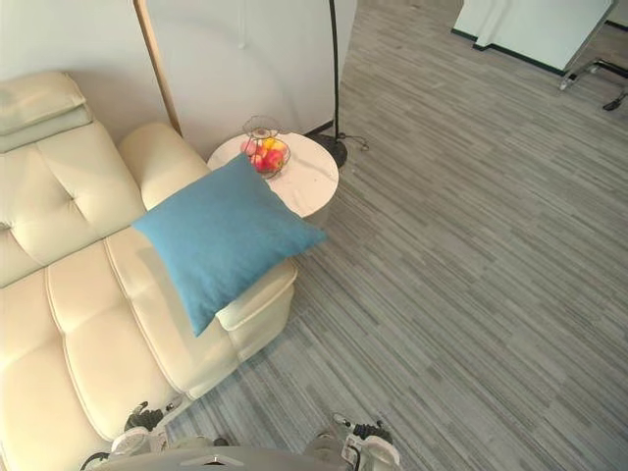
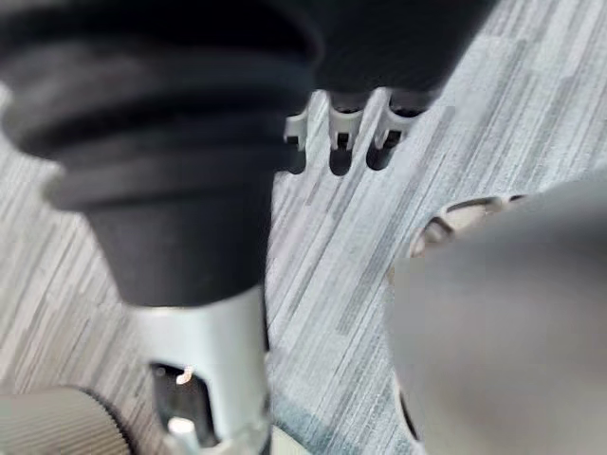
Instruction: Pick up cushions and gather them together orderly.
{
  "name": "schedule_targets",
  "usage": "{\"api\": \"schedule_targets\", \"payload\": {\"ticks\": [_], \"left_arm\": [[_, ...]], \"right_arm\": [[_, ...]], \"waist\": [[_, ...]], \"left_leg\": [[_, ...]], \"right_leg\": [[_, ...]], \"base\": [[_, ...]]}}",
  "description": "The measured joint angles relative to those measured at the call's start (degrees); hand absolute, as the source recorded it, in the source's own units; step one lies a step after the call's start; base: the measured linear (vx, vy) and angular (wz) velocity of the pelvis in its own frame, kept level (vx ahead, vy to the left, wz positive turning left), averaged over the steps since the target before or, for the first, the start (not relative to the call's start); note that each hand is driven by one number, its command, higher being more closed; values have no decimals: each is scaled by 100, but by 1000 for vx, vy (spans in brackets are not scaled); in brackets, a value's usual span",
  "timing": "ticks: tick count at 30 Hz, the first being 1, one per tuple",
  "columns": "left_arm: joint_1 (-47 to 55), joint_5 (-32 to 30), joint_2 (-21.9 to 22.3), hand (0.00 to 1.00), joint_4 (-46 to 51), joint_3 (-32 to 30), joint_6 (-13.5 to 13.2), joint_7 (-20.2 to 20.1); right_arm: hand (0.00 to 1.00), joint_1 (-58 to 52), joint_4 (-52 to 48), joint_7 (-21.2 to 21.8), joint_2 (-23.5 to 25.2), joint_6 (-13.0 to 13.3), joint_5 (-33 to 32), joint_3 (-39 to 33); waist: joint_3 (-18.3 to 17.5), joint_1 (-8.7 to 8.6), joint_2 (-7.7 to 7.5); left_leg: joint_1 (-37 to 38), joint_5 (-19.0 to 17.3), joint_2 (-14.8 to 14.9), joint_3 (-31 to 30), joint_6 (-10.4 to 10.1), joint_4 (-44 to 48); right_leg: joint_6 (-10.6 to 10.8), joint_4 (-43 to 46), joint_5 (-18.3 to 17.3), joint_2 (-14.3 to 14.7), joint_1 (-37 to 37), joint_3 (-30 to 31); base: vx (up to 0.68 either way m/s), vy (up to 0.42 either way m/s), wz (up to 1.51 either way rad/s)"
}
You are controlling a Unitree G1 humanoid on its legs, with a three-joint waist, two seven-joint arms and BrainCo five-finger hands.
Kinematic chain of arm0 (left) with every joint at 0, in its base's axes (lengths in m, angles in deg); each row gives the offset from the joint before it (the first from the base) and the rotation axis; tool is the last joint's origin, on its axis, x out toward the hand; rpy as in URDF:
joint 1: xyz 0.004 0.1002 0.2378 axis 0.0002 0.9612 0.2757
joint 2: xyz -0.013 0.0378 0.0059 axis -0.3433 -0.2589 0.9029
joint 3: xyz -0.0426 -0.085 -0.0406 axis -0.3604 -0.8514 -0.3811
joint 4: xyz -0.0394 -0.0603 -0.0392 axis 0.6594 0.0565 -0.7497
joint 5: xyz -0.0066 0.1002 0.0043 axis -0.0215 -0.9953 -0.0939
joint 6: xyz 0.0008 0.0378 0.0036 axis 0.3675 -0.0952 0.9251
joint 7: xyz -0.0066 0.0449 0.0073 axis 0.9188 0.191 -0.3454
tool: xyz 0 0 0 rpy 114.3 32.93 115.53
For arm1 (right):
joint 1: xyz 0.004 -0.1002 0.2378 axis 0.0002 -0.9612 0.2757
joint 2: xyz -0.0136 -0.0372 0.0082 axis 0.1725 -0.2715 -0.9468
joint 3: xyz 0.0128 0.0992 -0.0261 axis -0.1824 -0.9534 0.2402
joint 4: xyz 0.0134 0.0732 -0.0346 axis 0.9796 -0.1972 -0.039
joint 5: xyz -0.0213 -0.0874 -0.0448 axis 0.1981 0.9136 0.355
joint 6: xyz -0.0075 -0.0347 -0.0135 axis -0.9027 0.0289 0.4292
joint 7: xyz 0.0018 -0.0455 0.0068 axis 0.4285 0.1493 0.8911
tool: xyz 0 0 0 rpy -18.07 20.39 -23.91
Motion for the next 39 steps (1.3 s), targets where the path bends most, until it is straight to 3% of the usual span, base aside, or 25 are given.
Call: {"api": "schedule_targets", "payload": {"ticks": [1,2,4,5,8,9,10,11,12,13,15,18,23,30,34,35,37,38,39], "left_arm": [[-3,1,-65,0,3,-5,-1,1],[-12,2,-87,0,23,-13,-1,3],[-9,1,-98,0,57,-24,-3,10],[-13,2,-97,0,57,-30,-3,9],[-63,-3,-14,0,63,-212,-1,13],[-55,-5,15,0,60,-279,-3,12],[-53,-10,-14,0,78,-360,-9,-7],[-55,-18,8,0,30,-418,-11,-11],[-50,-38,115,0,-7,-441,9,-7],[-25,-66,211,0,-13,-445,6,-9],[-19,-129,395,0,-16,-458,-2,-37],[-35,-157,380,0,-19,-323,-6,-120],[-39,-204,171,0,-71,140,-5,-173],[7,-236,-186,0,69,451,13,-250],[71,-229,-260,0,457,542,16,-248],[65,-226,-296,0,749,551,13,-248],[63,-202,-325,0,872,545,8,-246],[64,-104,-398,0,1096,535,4,-243],[61,-102,-415,0,1165,524,3,-239]], "right_arm": [[0,-6,-78,60,5,14,0,78],[0,-10,-116,77,12,15,2,154],[0,-37,-175,97,100,45,5,281],[0,-38,-176,98,105,58,7,293],[0,-23,-184,100,125,78,9,280],[0,-44,-183,99,122,75,7,277],[0,-127,-171,99,205,79,-4,203],[0,-112,-175,108,232,83,-64,112],[0,-95,-185,103,169,72,-39,106],[0,-114,-183,104,103,70,-19,107],[0,-114,-183,109,-40,58,11,112],[0,-106,-127,147,-45,56,12,114],[0,-83,52,168,-62,31,13,132],[0,-203,-267,157,-20,-104,14,59],[0,-249,-1178,121,-360,-155,49,-197],[0,-187,-1608,90,-735,-146,240,-401],[0,-135,-1738,89,-964,-147,247,-510],[0,-21,-1948,84,-1413,-158,314,-643],[0,2,-2024,84,-1512,-159,360,-648]], "waist": [[47,-13,-44],[73,-17,-89],[57,-9,-141],[57,-19,-139],[51,-45,-91],[35,-49,-69],[-8,-35,-203],[-6,-41,-229],[-67,-46,-40],[-107,-42,25],[-177,-59,297],[-191,-49,296],[-243,-51,196],[-342,-71,-76],[-379,-207,-29],[-405,-231,7],[-407,-256,70],[-450,-307,196],[-457,-313,216]], "left_leg": [[42,-81,-52,-239,51,96],[97,-110,-51,-349,88,141],[173,-120,12,-688,101,163],[172,-118,21,-757,97,161],[141,-163,106,-1120,-2,176],[60,-195,163,-1218,-98,196],[-24,-311,95,-1388,-275,312],[-5,-353,100,-1449,-324,363],[3,-359,261,-1458,-402,399],[21,-352,364,-1461,-454,362],[172,-226,589,-1448,-640,152],[319,-80,711,-1446,-644,-83],[382,-69,607,-1443,-623,-213],[142,-1,406,-1297,-503,-245],[-3,-9,321,-1266,-487,-245],[-89,4,303,-1250,-484,-246],[-101,6,303,-1254,-482,-248],[-105,8,314,-1253,-480,-261],[-105,8,318,-1253,-480,-266]], "right_leg": [[-54,859,191,-186,-314,375],[-41,1187,267,-182,-454,663],[-67,1320,-308,83,-594,1157],[-72,1198,-376,144,-593,1181],[-65,49,-539,676,-582,1562],[-71,-531,-488,908,-541,1844],[-225,-1238,-162,994,-378,2195],[-93,-1208,-48,1004,-342,2177],[-171,-1187,-144,1085,-249,1943],[-209,-1159,-228,1168,-240,1864],[-293,-1227,-350,1324,6,1552],[-321,-1422,-353,1439,244,1392],[-302,-1674,-227,1426,370,1431],[-198,-2568,392,1349,422,1655],[-166,-2707,532,1294,307,1765],[-190,-2738,563,1283,223,1786],[-171,-2758,587,1285,218,1782],[-168,-2793,600,1301,219,1781],[-170,-2802,617,1308,219,1779]], "base": [[-67,41,77],[-48,23,80],[16,-41,82],[65,-124,79],[80,-168,54],[157,-315,69],[137,-268,63],[174,-306,66],[144,-185,44],[298,-316,47],[271,-235,52],[149,-122,30],[23,15,5],[-69,63,-13],[-71,34,-11],[-37,8,-5],[-12,2,-2],[0,0,0],[48,-11,-2]]}}
